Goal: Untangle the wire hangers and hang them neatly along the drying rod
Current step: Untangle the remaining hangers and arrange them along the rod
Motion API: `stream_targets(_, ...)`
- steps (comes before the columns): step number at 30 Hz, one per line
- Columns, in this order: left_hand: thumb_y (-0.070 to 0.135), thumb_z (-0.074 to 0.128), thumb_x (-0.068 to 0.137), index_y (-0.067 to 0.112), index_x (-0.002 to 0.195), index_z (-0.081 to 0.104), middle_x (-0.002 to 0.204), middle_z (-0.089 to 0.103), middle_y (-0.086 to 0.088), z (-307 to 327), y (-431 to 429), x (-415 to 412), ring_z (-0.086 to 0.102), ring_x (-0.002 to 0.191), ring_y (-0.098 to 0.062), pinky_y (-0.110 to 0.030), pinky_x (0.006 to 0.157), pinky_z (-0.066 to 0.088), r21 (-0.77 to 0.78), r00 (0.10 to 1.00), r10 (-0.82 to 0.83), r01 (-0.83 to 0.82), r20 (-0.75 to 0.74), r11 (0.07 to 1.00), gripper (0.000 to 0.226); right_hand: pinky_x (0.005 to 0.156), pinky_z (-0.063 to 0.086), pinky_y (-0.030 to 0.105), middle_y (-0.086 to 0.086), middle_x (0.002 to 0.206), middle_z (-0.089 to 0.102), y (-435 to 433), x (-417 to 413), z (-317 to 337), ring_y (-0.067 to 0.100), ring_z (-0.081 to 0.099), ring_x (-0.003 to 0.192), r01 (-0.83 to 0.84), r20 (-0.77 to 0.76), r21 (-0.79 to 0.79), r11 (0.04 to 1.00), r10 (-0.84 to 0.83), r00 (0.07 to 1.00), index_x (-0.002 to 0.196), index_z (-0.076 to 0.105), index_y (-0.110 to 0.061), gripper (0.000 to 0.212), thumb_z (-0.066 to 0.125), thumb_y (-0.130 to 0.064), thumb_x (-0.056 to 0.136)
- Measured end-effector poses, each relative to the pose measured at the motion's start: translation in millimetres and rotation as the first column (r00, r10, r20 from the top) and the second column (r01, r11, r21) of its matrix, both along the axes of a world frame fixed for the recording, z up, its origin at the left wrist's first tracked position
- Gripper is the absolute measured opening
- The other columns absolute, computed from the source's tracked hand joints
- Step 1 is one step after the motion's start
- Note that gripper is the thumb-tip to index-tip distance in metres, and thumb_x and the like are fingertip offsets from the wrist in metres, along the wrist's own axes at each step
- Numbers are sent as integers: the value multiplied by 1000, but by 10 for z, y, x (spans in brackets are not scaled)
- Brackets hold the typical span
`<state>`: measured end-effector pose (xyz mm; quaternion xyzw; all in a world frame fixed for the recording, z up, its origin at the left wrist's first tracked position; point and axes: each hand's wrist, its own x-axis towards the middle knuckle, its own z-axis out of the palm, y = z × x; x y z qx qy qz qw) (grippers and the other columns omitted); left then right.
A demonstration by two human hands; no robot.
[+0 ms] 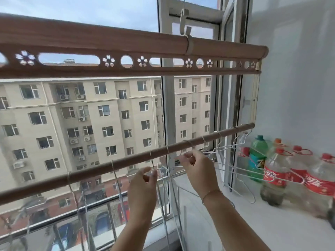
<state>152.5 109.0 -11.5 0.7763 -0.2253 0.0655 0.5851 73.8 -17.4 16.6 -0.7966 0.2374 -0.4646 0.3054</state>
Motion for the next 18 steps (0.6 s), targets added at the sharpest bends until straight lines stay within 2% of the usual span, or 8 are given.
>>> stream_targets(3, 32, 57, 90, 10, 116, 59, 68, 61, 0, 6, 148, -34, 55, 60, -9, -19, 50, 38, -32, 998, 18, -16, 59, 999, 34, 62, 55, 29, -1, 70, 68, -318, -236, 155, 13, 65, 66, 131, 82, -22, 991, -129, 988, 83, 65, -13, 15, 62, -28, 86)
stream_targets(4, 30, 58, 89, 10, 114, 59, 67, 61, 0, 26, 204, -73, 56, 60, -12, -20, 51, 39, -64, 995, 43, -37, 91, 997, 32, 65, 56, 32, 3, 73, 70, -442, -317, 196, 17, 66, 69, 178, 89, -11, 984, -176, 980, 84, 65, -12, 14, 62, -25, 86)
stream_targets(7, 27, 62, 85, 15, 104, 56, 74, 61, 1, 149, 283, -286, 60, 68, -14, -20, 56, 42, -227, 979, 97, -55, 177, 972, 24, 66, 51, 29, 8, 79, 70, -812, -521, 233, 22, 64, 73, 297, 79, 23, 955, -298, 951, 83, 65, -10, 12, 63, -21, 85)
stream_targets(11, 31, 63, 83, 23, 96, 57, 75, 61, 7, 322, 100, -520, 60, 70, -9, -26, 61, 47, -256, 978, 13, 41, 208, 966, 16, 75, 56, 42, 9, 82, 70, -1239, -675, 130, 26, 65, 80, 334, 20, 67, 940, -336, 942, 86, 67, -8, 11, 62, -18, 84)
stream_targets(13, 31, 64, 83, 25, 91, 59, 72, 63, 7, 374, -43, -565, 61, 67, -6, -22, 58, 45, -246, 976, -13, 68, 219, 967, 11, 78, 55, 45, 11, 86, 70, -1478, -694, 68, 27, 64, 82, 337, -6, 80, 938, -338, 941, 90, 67, -7, 13, 62, -18, 85)
stream_targets(18, 28, 65, 84, 25, 87, 61, 70, 64, 5, 376, -373, -601, 60, 65, -10, -20, 55, 41, -213, 976, 13, 35, 219, 976, 6, 70, 49, 29, 9, 94, 71, -2027, -589, -35, 22, 61, 78, 256, -104, 111, 960, -245, 964, 102, 66, -6, 27, 60, -28, 87)
